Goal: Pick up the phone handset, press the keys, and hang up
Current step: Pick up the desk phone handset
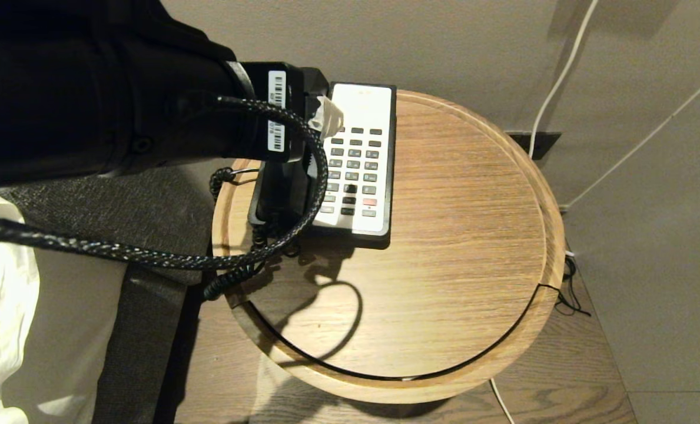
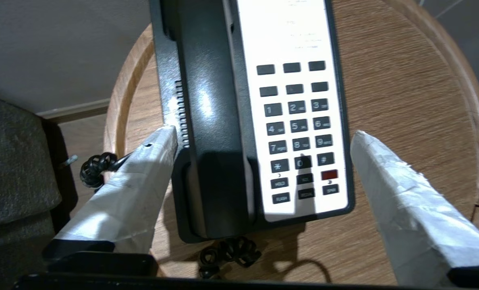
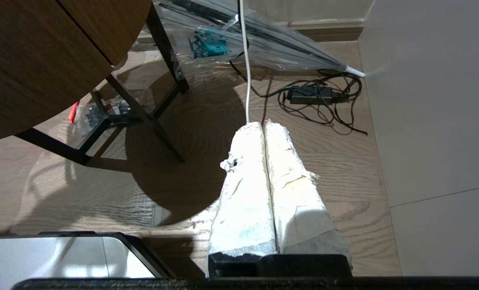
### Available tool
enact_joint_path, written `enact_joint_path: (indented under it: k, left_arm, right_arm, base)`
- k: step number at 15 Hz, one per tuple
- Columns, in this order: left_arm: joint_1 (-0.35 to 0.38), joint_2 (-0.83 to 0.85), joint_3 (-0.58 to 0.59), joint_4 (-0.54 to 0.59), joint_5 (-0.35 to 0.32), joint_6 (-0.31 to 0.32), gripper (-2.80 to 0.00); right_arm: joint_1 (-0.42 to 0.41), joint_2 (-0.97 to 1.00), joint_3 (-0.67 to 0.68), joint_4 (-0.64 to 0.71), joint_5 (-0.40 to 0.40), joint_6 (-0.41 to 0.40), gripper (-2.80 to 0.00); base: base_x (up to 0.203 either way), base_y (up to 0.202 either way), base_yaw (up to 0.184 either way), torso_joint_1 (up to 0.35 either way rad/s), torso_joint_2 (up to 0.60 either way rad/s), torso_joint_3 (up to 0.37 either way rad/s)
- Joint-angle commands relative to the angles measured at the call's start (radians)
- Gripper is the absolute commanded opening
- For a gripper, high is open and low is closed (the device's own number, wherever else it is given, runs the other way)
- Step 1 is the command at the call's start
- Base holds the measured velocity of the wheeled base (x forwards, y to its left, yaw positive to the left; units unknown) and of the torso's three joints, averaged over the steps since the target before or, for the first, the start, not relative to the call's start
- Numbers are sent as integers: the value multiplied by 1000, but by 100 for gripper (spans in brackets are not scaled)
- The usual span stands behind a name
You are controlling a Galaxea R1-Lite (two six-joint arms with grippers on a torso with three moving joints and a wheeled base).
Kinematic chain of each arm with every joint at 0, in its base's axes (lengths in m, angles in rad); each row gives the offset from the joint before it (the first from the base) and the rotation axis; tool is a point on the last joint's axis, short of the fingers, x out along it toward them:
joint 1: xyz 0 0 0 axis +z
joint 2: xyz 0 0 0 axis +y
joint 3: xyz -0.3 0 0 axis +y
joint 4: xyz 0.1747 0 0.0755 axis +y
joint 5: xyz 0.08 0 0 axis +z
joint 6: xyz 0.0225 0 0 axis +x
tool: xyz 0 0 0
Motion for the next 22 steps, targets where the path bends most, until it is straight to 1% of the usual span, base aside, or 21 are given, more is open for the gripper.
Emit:
enact_joint_path:
  k: [1,2,3,4,5,6,7,10,12,13,15,16,17,18,19,20,21,22]
  left_arm:
    - [-1,1,11,14,-12,4,0]
    - [2,-8,27,19,-38,13,0]
    - [10,-13,40,12,-65,43,0]
    - [18,-18,45,7,-86,108,0]
    - [20,-24,48,7,-94,173,0]
    - [21,-39,56,5,-89,210,0]
    - [23,-49,66,4,-78,210,0]
    - [26,-43,61,-12,-71,143,0]
    - [50,-11,29,-66,-78,140,0]
    - [54,-8,28,-68,-81,137,0]
    - [54,3,21,-36,-78,137,0]
    - [62,16,-5,-14,-81,134,0]
    - [81,27,-32,37,-92,112,0]
    - [95,31,-63,120,-115,91,0]
    - [106,44,-120,201,-146,52,0]
    - [115,72,-182,245,-168,-37,0]
    - [119,100,-229,275,-177,-80,0]
    - [121,130,-265,325,-181,-103,0]
  right_arm:
    - [0,0,0,1,1,0,-280]
    - [0,0,0,1,1,0,-280]
    - [0,0,0,1,1,0,-280]
    - [0,0,0,1,1,0,-280]
    - [0,0,0,1,1,0,-280]
    - [0,0,0,1,-1,0,-280]
    - [0,0,0,1,-1,0,-280]
    - [0,0,0,1,-1,0,-280]
    - [0,0,0,1,0,0,-280]
    - [0,0,0,1,0,0,-280]
    - [0,0,0,1,1,0,-280]
    - [0,0,0,1,1,0,-280]
    - [0,0,0,1,-1,0,-280]
    - [0,0,0,1,1,0,-280]
    - [0,0,0,1,-1,0,-280]
    - [0,0,0,1,-1,0,-280]
    - [0,0,0,1,1,0,-280]
    - [0,0,0,1,1,0,-280]
  base:
    - [0,0,0,0,0,0]
    - [0,0,0,0,0,0]
    - [0,0,0,0,0,0]
    - [0,0,0,0,0,0]
    - [0,0,0,0,0,0]
    - [0,0,0,0,0,0]
    - [0,0,0,0,0,0]
    - [0,0,0,0,0,0]
    - [0,0,0,0,0,0]
    - [0,0,0,0,0,0]
    - [0,0,0,0,0,0]
    - [0,0,0,0,0,0]
    - [0,0,0,0,0,0]
    - [0,0,0,0,0,0]
    - [0,0,0,0,0,0]
    - [0,0,0,0,0,0]
    - [0,0,0,0,0,0]
    - [0,0,0,0,0,0]
